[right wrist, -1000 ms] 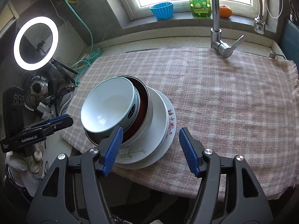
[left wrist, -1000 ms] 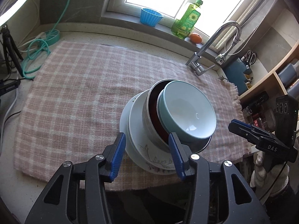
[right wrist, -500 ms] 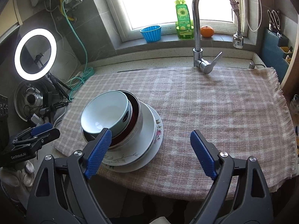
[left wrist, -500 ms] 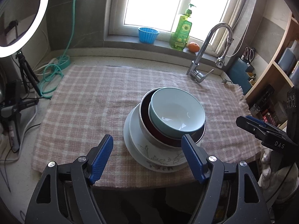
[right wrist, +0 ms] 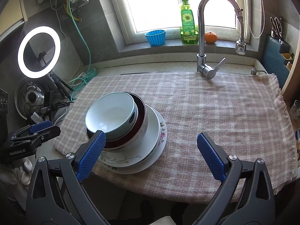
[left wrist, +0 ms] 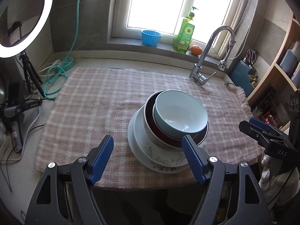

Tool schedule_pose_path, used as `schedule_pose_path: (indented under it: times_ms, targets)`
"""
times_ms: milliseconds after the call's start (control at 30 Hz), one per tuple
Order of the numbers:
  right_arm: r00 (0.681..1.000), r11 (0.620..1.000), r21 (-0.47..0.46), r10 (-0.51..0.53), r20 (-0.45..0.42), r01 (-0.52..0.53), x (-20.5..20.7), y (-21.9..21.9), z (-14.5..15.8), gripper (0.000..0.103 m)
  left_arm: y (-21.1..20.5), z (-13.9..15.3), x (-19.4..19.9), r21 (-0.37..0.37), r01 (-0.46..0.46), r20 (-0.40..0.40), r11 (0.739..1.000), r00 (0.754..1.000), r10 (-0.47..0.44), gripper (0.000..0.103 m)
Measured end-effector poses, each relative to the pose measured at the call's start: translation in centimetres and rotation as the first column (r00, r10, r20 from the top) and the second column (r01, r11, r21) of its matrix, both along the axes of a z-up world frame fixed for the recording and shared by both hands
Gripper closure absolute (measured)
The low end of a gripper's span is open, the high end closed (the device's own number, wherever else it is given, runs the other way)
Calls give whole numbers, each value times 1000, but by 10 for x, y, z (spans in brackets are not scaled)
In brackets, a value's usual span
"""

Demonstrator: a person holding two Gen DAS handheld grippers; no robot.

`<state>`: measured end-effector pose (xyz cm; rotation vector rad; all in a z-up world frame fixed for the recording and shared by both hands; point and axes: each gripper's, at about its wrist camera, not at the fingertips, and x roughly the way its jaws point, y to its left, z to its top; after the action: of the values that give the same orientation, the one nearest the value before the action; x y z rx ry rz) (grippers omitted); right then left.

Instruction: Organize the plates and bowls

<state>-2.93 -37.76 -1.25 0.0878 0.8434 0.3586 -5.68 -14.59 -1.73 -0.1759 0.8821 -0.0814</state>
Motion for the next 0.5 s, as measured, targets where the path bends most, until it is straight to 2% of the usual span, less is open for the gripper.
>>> schedule_pose_path:
  times_ms: [500]
  targets:
    - [1000,1000,2,-4,2,4,1,8,2,3,2,1,4,0,5,1,1000,1000,-5,28]
